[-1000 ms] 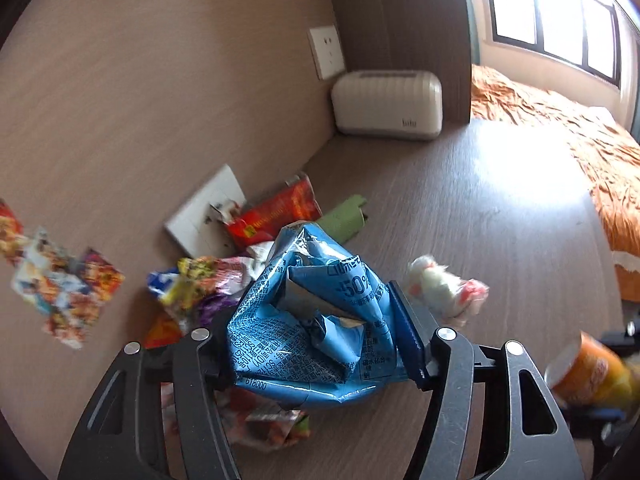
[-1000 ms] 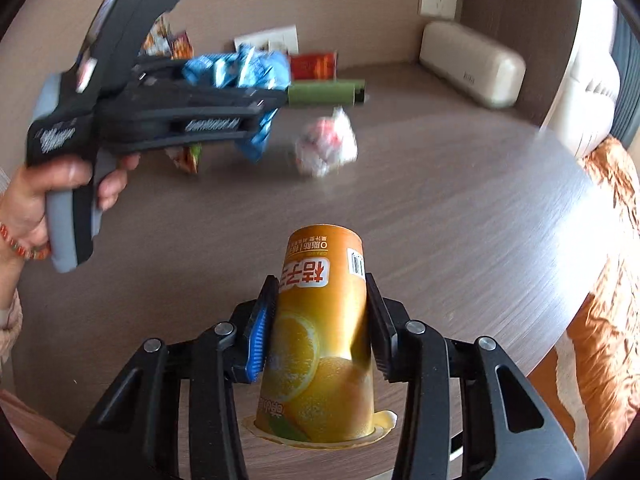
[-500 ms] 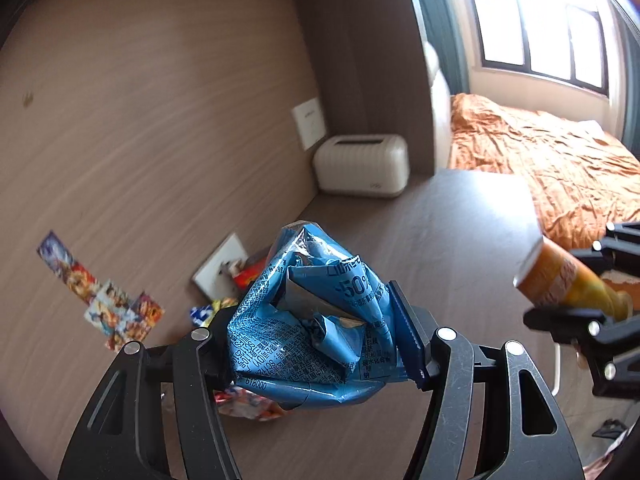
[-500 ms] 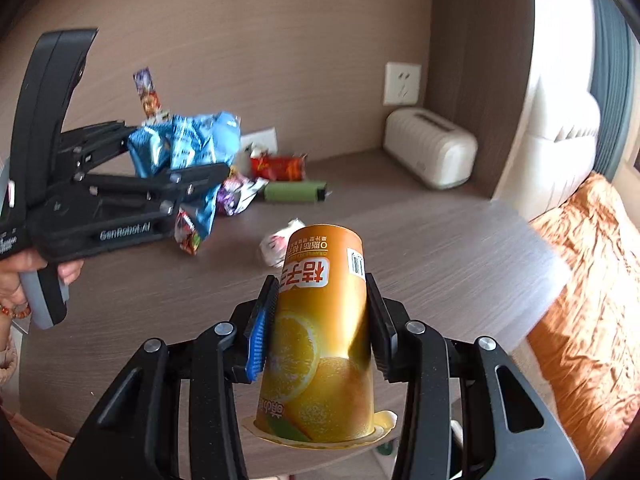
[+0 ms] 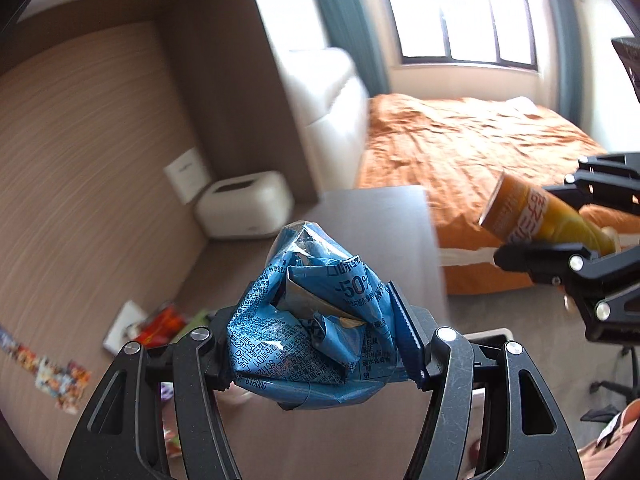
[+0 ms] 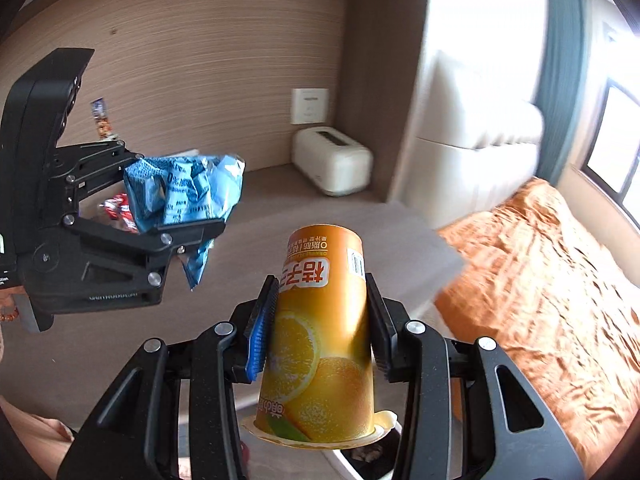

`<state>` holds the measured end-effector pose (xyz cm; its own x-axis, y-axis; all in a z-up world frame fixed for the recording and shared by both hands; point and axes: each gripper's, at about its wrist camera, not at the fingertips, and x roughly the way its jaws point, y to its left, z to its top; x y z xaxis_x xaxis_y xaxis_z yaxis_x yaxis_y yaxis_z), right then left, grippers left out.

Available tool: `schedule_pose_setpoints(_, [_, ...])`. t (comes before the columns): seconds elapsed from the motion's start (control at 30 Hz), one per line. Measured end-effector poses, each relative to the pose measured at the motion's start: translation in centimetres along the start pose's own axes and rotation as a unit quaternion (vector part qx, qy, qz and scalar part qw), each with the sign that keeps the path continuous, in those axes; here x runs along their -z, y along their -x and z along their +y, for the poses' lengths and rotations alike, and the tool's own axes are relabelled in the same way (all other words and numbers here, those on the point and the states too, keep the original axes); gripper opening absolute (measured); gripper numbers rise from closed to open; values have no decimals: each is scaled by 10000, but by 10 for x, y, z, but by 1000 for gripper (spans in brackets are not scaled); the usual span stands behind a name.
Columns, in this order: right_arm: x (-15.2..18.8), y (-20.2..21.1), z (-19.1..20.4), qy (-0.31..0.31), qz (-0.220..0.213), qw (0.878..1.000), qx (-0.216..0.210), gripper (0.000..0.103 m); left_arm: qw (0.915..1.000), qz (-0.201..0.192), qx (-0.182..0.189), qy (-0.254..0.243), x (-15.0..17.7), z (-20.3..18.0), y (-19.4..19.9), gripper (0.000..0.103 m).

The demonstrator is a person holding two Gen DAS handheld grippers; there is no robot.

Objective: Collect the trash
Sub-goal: 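Carry the blue bag and orange cup with both tools over the bin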

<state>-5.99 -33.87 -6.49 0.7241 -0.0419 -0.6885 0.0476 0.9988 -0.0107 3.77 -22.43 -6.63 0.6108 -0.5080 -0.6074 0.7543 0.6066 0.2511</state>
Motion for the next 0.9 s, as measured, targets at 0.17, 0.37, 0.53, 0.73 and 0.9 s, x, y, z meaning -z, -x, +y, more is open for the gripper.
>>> schedule_pose_setpoints(0.17, [28,18,-39,-108,145,9995,255,43,9976,42,465,-511,-13,-56,-17,61])
schedule_pose_setpoints(0.37, [70,22,-87,-147,469,9973,551,43,9866,267,1053,-1221,-20,-127,-49,61])
schedule_pose_setpoints(0.53, [113,5,-127,-243,775,9950,576,43,9697,606,1529,-1807,-13,-183,-88,61])
schedule_pose_setpoints(0.73, [180,-36,-167,-405,1253,9908,297,43,9423,1182,2111,-2315,16,-250,-157,61])
schedule_pose_setpoints(0.9, [244,-92,-190,-435,1690,9847,0,43,9208,1700,2551,-2413,60,-304,-229,61])
